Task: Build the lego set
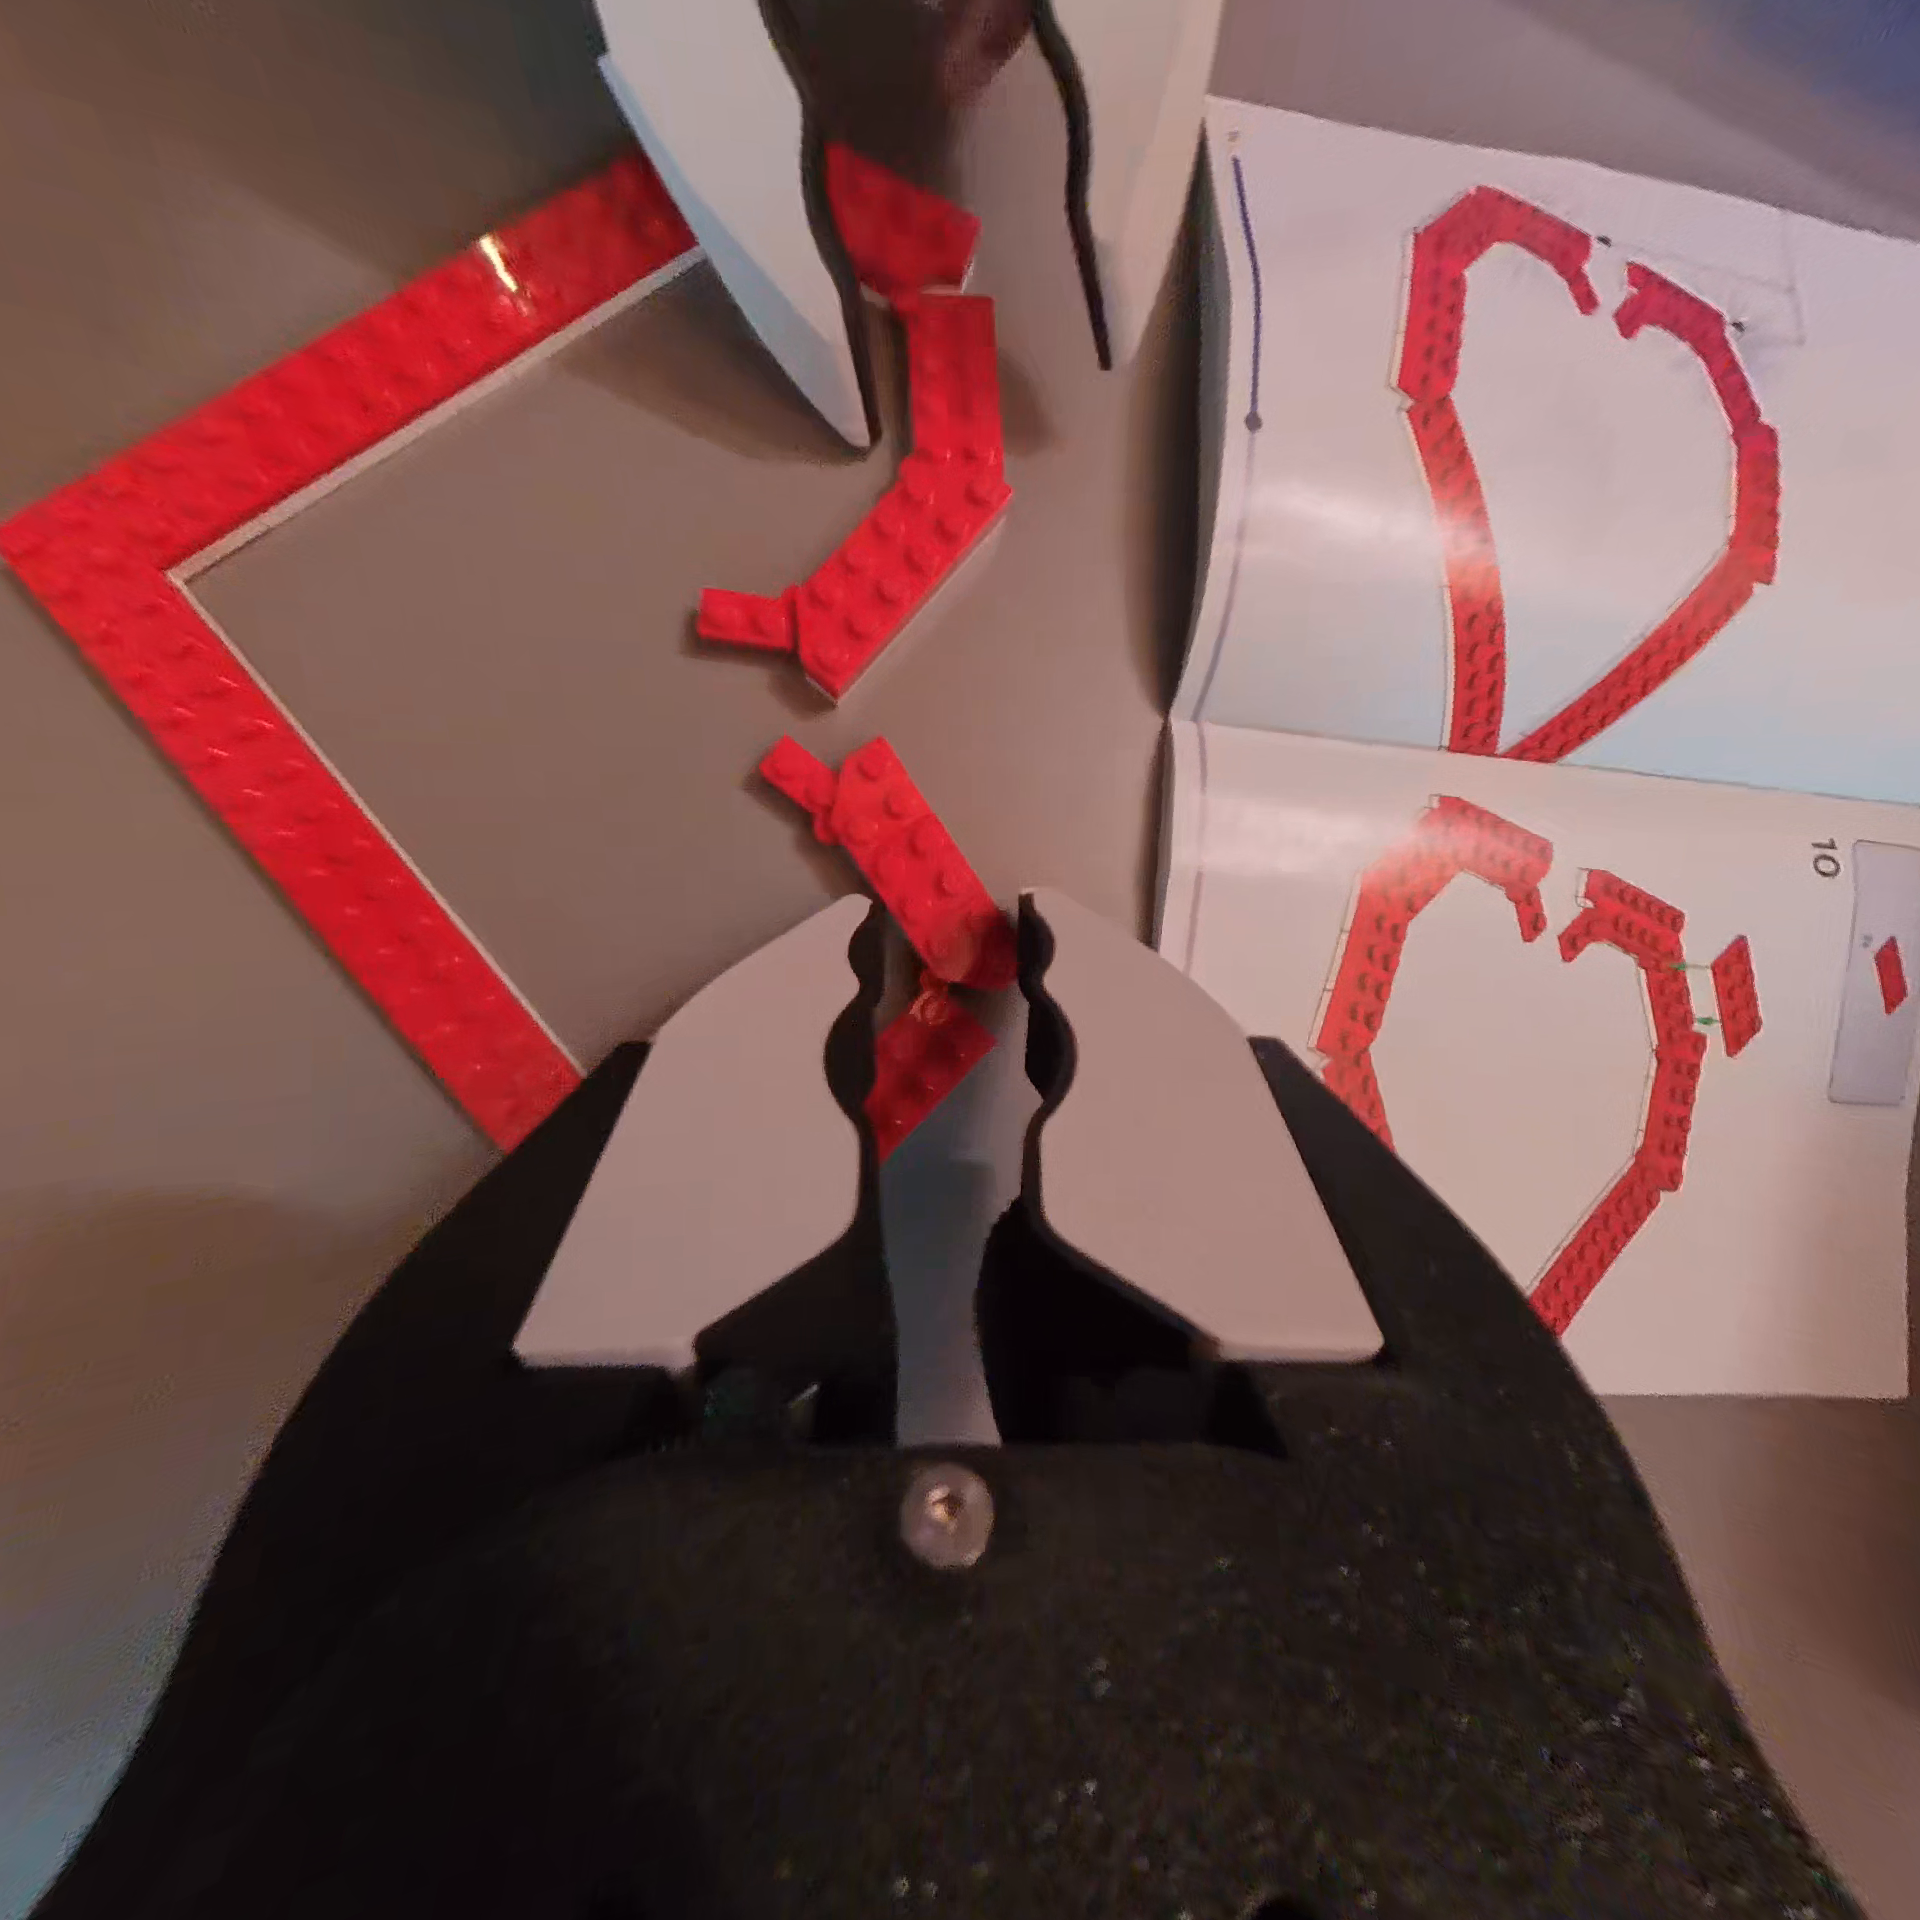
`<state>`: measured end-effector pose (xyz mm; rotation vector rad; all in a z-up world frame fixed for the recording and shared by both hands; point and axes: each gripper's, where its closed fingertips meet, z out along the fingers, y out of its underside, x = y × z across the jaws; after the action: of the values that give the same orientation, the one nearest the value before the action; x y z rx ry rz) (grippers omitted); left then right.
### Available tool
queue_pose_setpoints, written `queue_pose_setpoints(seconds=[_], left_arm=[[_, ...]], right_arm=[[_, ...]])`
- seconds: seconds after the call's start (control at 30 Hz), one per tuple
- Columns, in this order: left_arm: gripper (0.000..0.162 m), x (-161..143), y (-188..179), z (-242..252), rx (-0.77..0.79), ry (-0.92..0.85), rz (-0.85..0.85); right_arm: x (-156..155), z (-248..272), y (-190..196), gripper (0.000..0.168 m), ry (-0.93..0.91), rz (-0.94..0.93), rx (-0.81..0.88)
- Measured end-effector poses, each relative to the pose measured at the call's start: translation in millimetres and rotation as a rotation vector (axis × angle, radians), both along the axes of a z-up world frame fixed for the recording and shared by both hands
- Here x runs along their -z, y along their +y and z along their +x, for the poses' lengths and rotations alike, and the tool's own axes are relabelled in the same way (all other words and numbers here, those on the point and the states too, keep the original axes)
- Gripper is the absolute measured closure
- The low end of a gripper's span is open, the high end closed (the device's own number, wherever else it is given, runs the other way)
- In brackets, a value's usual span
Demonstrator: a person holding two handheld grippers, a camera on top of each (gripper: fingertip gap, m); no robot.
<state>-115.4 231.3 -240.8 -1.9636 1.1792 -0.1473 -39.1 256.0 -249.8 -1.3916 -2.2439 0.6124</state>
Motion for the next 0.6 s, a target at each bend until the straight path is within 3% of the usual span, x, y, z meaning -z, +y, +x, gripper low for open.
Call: queue_pose_setpoints(seconds=[0.1,0.17,0.27,0.4,0.6], left_arm=[[0.109,-8,6,-16,-0.078,0.021,0.050],[0.108,-15,-1,-27,-0.108,-0.005,0.046],[0.098,-21,-24,-24,-0.030,-0.165,-0.008],[0.078,-23,-39,-14,0.054,-0.264,0.017],[0.066,-11,-47,-7,0.124,-0.230,-0.098]], right_arm=[[-11,6,2,0.123,0.045,-0.033,0.112],[-21,18,6,0.119,0.083,-0.082,0.266],[-21,37,-7,0.110,0.102,-0.205,0.422],[-3,51,-23,0.103,0.105,-0.216,0.474],[-5,54,-28,0.098,0.162,-0.270,0.452]])
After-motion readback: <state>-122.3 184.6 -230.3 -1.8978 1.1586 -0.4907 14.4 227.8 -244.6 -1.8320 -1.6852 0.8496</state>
